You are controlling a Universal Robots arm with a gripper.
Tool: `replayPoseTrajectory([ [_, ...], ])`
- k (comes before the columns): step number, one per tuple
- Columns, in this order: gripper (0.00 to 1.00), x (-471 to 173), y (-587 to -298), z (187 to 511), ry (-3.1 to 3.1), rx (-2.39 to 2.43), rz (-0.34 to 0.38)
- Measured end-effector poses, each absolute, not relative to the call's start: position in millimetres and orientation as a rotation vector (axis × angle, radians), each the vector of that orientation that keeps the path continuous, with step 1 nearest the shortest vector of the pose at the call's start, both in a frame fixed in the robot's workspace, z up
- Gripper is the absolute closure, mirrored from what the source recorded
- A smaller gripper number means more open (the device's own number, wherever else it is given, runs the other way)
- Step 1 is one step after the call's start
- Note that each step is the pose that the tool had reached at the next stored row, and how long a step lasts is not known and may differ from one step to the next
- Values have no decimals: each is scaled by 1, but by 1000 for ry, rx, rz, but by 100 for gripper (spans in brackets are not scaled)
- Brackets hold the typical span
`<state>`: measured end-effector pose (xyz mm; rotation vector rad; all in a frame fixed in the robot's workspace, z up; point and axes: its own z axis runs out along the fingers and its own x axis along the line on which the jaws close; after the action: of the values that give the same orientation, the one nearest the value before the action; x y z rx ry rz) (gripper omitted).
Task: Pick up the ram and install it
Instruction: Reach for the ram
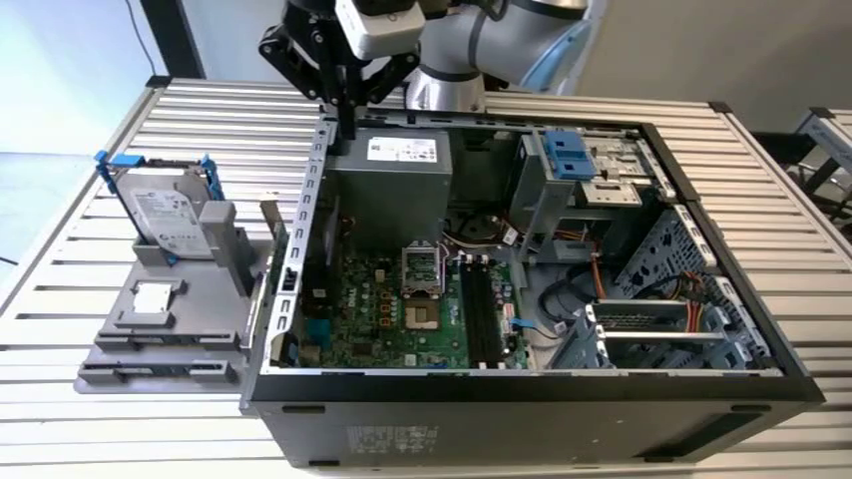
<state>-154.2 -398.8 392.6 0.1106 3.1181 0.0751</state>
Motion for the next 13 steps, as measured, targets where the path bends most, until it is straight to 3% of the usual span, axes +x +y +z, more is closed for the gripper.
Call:
replayPoseTrajectory([
  [13, 100, -179, -399, 393, 3119, 111, 75],
])
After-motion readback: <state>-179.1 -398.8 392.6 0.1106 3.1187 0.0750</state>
